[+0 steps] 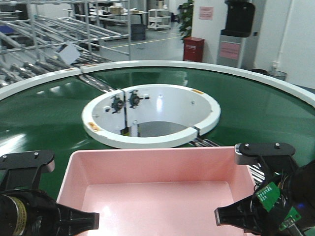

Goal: Grab pink bin and stack on right shelf
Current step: 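Hold the pink bin with both grippers while the base drives to the table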

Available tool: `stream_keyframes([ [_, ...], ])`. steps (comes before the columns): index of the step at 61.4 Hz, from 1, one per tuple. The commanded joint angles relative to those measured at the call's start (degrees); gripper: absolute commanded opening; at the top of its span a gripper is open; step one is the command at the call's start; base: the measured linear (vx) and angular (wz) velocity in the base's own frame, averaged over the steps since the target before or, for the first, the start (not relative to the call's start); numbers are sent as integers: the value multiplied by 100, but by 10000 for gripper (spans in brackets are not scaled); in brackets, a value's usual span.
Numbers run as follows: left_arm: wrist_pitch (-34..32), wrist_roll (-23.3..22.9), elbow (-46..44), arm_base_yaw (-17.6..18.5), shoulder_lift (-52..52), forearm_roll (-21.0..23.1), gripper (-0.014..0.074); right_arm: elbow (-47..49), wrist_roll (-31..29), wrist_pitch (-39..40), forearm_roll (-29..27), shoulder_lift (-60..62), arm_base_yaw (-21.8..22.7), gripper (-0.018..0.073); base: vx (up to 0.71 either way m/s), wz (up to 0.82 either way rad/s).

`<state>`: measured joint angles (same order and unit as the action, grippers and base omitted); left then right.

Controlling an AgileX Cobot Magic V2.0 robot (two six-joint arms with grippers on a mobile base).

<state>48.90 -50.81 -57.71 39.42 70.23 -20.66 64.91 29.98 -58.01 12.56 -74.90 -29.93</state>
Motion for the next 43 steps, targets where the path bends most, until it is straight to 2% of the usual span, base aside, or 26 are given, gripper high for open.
stream_keyframes([
  [1,-194,-36,-165,0,-184,-302,25,171,-34,118,360,205,32,82,-9,-36],
  [43,-194,-36,-165,0,-184,-302,25,171,-34,118,360,205,32,82,-14,-52],
])
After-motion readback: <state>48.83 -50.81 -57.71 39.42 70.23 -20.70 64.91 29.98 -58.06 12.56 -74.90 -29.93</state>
